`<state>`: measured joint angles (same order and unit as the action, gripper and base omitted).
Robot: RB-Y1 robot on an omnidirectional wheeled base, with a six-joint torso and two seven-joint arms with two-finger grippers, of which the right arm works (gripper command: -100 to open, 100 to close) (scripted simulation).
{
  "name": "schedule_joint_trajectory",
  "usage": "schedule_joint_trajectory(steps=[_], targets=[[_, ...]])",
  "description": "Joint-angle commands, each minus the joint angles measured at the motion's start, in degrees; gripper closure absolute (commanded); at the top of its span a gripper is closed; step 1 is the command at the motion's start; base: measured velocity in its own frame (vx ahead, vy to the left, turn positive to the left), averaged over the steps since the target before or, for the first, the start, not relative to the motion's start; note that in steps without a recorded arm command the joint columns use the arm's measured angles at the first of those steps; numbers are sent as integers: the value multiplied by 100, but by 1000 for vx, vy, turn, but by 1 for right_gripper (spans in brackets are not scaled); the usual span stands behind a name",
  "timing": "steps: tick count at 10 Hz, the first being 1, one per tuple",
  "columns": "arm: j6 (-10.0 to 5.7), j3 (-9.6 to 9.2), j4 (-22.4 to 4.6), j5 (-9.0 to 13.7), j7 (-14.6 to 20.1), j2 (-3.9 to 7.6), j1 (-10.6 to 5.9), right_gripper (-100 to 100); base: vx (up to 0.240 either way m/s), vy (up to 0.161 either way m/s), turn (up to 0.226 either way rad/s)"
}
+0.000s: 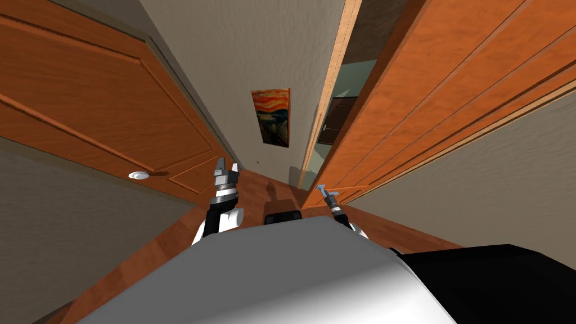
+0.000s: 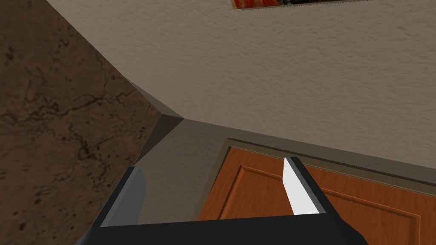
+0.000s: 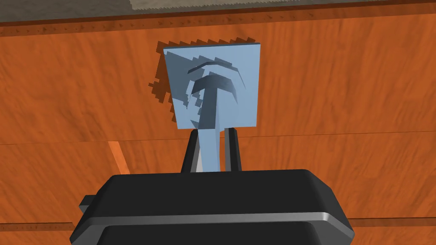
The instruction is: Pull the door open
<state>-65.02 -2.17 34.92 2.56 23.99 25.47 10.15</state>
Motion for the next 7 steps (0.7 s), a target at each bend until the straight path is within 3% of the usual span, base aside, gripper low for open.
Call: schedule_joint_trajectory(steps=[1, 7], targets=[[-135, -11, 15, -3, 34, 41, 104, 100, -275, -98, 248], [-691, -77, -238, -27, 174, 191, 322, 100, -227, -76, 188]])
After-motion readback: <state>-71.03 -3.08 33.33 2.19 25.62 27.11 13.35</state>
